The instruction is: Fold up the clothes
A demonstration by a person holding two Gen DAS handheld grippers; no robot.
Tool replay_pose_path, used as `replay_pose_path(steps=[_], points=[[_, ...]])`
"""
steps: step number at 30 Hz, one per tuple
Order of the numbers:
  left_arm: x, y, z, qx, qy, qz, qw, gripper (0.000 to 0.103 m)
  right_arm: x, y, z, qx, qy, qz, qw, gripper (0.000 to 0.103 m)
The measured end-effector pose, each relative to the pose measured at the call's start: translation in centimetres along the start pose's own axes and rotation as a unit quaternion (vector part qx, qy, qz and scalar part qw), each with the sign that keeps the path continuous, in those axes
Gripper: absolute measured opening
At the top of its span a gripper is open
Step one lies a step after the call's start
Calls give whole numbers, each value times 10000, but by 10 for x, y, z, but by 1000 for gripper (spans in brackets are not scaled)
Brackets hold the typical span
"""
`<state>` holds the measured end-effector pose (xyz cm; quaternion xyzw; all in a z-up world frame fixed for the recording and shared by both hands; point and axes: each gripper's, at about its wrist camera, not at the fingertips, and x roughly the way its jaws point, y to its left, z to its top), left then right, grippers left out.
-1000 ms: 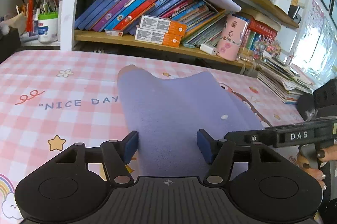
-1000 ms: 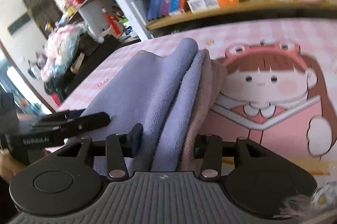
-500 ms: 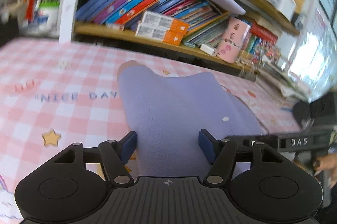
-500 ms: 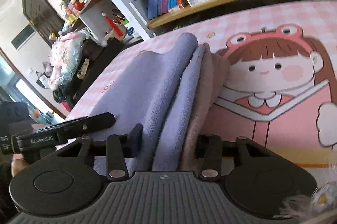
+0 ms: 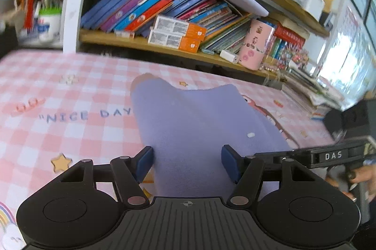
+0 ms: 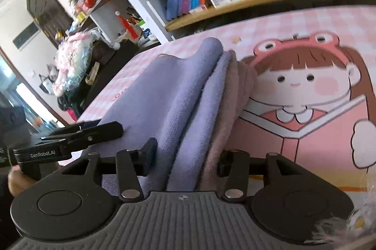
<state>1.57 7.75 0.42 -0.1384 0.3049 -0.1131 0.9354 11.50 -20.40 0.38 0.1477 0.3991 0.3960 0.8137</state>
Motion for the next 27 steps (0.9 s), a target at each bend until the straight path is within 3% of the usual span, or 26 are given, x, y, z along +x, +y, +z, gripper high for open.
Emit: replay_pose_path(steps=[5,11,15,20,27], points=[[4,9,-6,-384,-47,-148,9991,64,3,-2,-1,107,25,135,9998,44],[0,-5,-6,152,-170,10,9997,58,0,13,-4,-375,-155,-54,9992,36],[-7,-3,0,238,-270,-86,9993,54,-2,23,-6,-715,-357,-119,9967,33],[-8,10,18,142,-321,-354,9988,53,-2,24,0,-769,-581,-15,9953,33],[25,22,53,245,-273,-445,9983,53,10,19,36,-640,-802,-86,9947,33]])
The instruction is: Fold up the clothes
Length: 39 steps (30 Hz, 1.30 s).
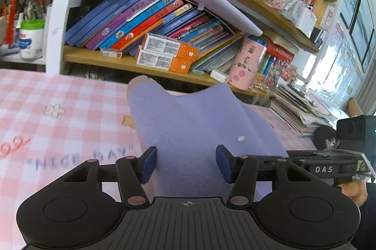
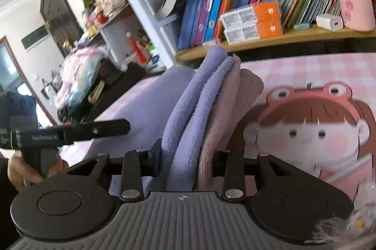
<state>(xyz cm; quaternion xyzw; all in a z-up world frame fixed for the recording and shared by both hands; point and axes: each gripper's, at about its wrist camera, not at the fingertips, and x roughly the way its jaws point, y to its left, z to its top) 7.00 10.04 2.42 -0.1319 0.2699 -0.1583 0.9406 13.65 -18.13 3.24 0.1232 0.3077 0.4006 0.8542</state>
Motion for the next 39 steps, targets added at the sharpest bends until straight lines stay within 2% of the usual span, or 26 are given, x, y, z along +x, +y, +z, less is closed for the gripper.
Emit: replay_pose_path(steps=[5,12,17,20,24,28,29,30,32,35,39], points=[[29,25,30,-143,-178,44,9997,52,27,-15,36,120,-211,-91,9997,33],[70,64,53,-503,-340,157,9980,48,81,-37,62,158,-285,-250,9992,33],[93,80,52,-669,-367,163,9970,47,107,-55,67,221,-302,-417,9984,32],[102,89,46,-804,-410,167,9958,47,117,-68,66,488,-201,-547,9971,33],[109,96,42,-931,-567,174,9939,49,123,-87,65,1015,-221,-430,9937,35],[119,96,44,-962,-593,338,9930,56,129,-91,66,1227,-316,-571,9903,46],[117,96,45,-995,-609,377,9925,60,130,-91,66,1258,-356,-655,9893,54],[109,95,44,-1043,-660,416,9915,65,129,-90,67,1270,-407,-751,9882,57],[93,93,41,-1138,-763,494,9893,65,120,-88,65,1266,-435,-874,9871,69],[68,88,37,-1200,-915,621,9866,66,87,-82,52,1105,-578,-899,9881,69],[30,62,14,-550,-1050,854,9893,67,40,-62,30,626,-685,-1040,9902,69]])
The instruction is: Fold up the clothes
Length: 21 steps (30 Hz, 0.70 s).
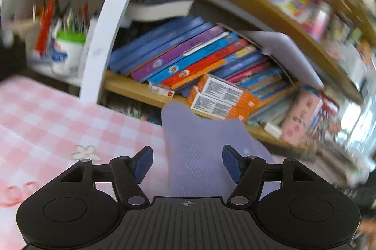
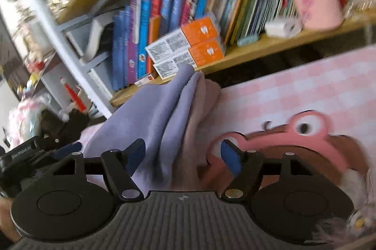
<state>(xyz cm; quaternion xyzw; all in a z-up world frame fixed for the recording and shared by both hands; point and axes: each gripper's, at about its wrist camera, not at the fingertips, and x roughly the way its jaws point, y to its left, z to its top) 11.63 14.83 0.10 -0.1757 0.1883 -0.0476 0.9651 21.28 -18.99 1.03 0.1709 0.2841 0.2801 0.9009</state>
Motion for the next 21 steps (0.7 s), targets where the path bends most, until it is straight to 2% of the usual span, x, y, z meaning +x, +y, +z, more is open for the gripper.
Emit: replay_pose_path(steps=[2,3,4,5,7,9,10,12,13,17,21], points=[[-15,-5,-10,100,-32,51,9999,67,-21,7,-11,-96,48,21,9999,66],[-17,-3,-13,-13,6,74,10000,66,-28,9,-16,-82,124,62,9999,65],[-19,-1,-16,-126,43,96,9999,65,-31,12,-20,-46,204,111,9997,59],[-20,1,-18,-262,89,96,9996,64,-32,15,-24,9,299,175,9994,49],[-16,7,-18,-512,215,41,9985,56,-27,20,-29,109,522,344,9980,40],[-6,10,-20,-612,379,22,9974,39,-17,25,-32,160,734,443,9962,30],[-1,10,-21,-638,470,17,9969,40,-10,27,-33,140,826,418,9956,22],[10,12,-23,-691,652,5,9955,39,5,26,-32,161,921,304,9952,16],[15,12,-24,-708,730,17,9948,39,12,22,-30,250,895,244,9954,10],[23,10,-27,-776,751,-18,9942,38,21,0,-22,818,774,282,9932,9],[8,-4,-35,-543,847,-132,9948,41,1,1,-30,544,844,207,9947,11]])
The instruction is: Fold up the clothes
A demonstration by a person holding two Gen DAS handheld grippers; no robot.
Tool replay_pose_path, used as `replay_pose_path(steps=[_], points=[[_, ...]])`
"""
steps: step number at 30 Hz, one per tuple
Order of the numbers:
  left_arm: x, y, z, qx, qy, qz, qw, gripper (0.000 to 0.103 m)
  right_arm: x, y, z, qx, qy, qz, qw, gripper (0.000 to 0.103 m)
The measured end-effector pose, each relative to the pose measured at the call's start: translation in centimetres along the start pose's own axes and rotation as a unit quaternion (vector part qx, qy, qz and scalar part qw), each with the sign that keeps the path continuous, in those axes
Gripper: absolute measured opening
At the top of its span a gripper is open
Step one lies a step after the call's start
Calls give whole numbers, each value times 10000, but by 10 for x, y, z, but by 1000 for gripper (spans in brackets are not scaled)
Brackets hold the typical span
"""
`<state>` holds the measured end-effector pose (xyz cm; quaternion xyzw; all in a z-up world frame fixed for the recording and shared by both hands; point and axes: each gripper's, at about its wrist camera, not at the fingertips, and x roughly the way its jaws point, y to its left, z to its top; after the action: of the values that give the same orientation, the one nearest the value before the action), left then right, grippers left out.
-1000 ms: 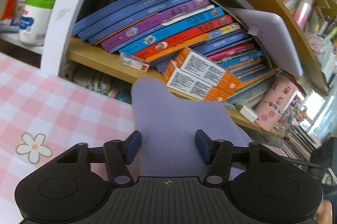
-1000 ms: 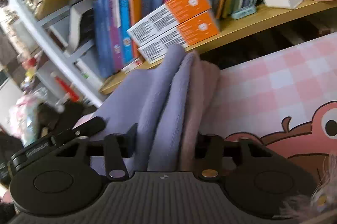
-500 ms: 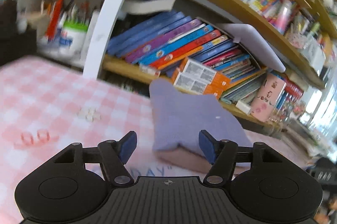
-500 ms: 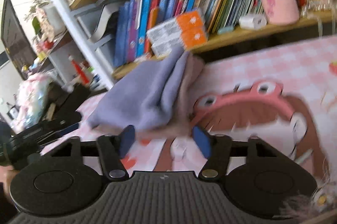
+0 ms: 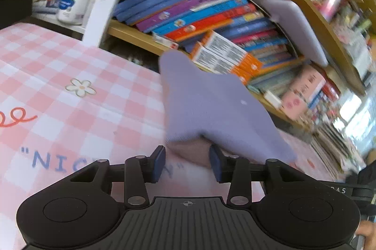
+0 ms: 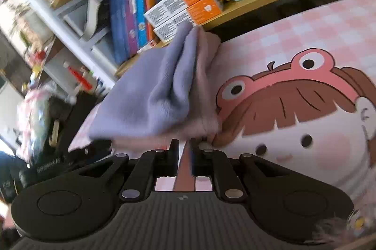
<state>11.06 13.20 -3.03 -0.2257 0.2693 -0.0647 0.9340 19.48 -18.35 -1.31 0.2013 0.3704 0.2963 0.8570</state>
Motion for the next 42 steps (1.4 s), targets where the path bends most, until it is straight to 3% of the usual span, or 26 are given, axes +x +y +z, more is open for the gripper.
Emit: replay_pose_path(steps=[4,6,9,12,14,16,19,26,33,42], points=[[-32,-20,-22,333,-165,16,9993,45,-26,29,-25,-681,-160,-336,9970,14],[-49,-35,-31,745,-416,214,9961,55,-38,47,-40,-1070,-331,-492,9925,19],[-67,-64,-45,1657,-941,718,9791,73,-52,74,-63,-1765,-644,-844,9786,31],[-73,-83,-55,2285,-1146,882,9627,87,-61,89,-81,-2422,-1074,-1391,9542,38],[-73,-90,-57,2472,-1135,957,9575,90,-67,90,-86,-2602,-1358,-1692,9409,56],[-71,-95,-58,2574,-1105,1036,9544,93,-71,87,-85,-2614,-1559,-1824,9349,69],[-70,-97,-57,2598,-1062,1019,9544,97,-71,82,-83,-2543,-1650,-1862,9346,77],[-66,-87,-54,2305,-904,920,9645,97,-63,82,-81,-2533,-1456,-1809,9391,93],[-73,-90,-59,2390,-1147,969,9593,97,-67,78,-84,-2393,-1424,-1924,9410,96],[-70,-88,-56,2341,-1083,1010,9609,97,-66,78,-84,-2386,-1351,-1915,9424,98]])
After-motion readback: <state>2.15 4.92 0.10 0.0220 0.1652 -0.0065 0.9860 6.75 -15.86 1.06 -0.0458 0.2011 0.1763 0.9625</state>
